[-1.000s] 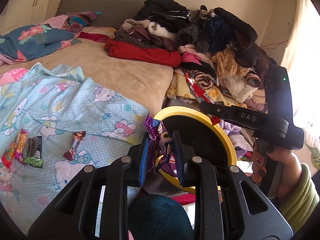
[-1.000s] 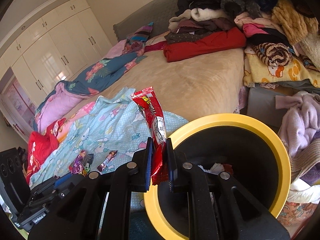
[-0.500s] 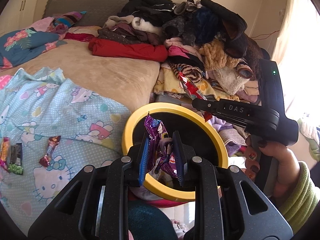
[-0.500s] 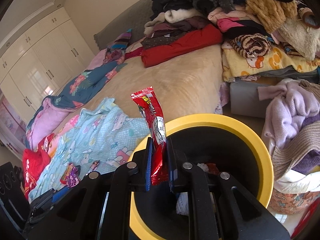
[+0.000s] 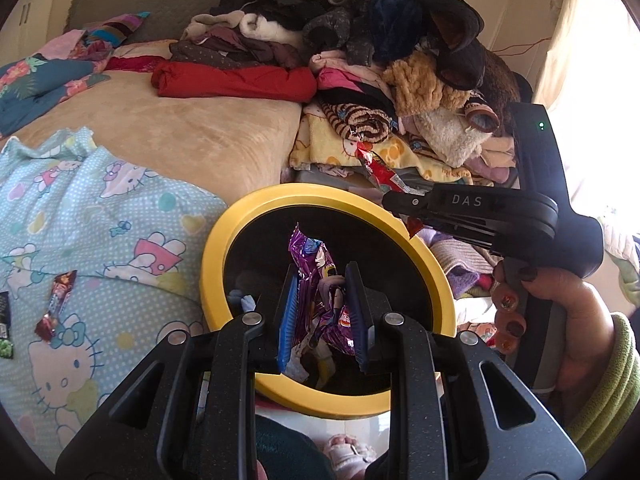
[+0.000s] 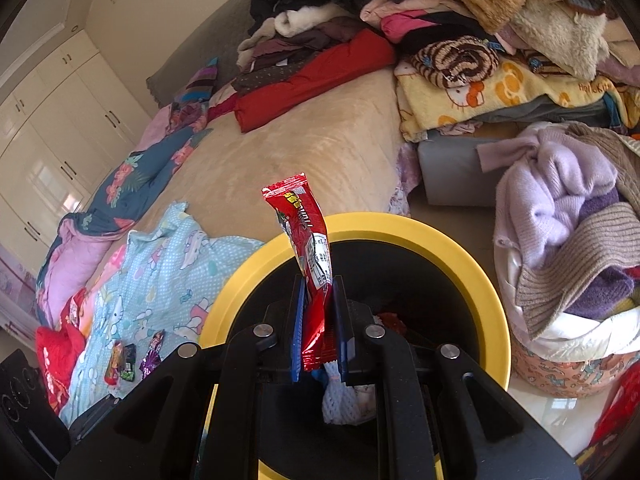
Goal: Collect trash
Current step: 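Open the right gripper to drop the red wrapper while the left drops the purple one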
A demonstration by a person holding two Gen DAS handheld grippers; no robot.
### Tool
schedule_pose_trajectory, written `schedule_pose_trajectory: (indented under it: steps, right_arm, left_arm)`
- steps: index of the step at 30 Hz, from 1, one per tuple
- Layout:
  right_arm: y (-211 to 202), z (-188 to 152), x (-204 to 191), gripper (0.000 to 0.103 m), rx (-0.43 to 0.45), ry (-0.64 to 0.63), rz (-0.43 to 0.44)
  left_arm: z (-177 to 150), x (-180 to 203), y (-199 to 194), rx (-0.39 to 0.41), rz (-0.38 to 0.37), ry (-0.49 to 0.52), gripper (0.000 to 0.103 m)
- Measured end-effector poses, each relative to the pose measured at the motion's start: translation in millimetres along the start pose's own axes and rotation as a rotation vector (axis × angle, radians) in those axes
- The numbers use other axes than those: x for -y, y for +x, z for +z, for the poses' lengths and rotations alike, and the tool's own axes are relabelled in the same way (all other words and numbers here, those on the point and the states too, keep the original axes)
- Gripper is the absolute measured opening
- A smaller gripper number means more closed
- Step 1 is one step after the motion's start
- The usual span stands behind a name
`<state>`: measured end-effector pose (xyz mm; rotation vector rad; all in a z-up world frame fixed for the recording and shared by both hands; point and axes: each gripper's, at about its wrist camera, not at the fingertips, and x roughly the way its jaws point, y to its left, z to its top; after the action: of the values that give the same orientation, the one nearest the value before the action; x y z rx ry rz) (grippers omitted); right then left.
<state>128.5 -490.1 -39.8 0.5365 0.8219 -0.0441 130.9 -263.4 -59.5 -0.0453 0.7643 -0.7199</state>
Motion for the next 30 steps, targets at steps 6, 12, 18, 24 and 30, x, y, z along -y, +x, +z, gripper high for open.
schedule_pose_trajectory:
  steps: [6,12,18,24,30]
  right_arm:
    - [10,-3,9,0.015,-0.051,0.02,-0.005]
    - [17,-4,12,0.016,-0.083,0.032,-0.004]
    - [20,-3,18,0.019,-0.091,0.06,-0.01]
    - [22,-2,26,0.024,-0.089,0.097,-0.016]
    - [19,0,31,0.041,-0.072,0.124,-0.013]
  left_arm:
    - [0,-2,22,-0.033,0.005,-0.001,0.017]
    - [1,-6,45,-0.074,0.016,-0.011,0.017]
    - [5,-9,64,-0.106,0.013,-0.03,0.018]
    - [8,-9,74,-0.125,0.007,-0.027,0.02]
    - [10,-9,75,-0.127,0.014,-0.025,0.031]
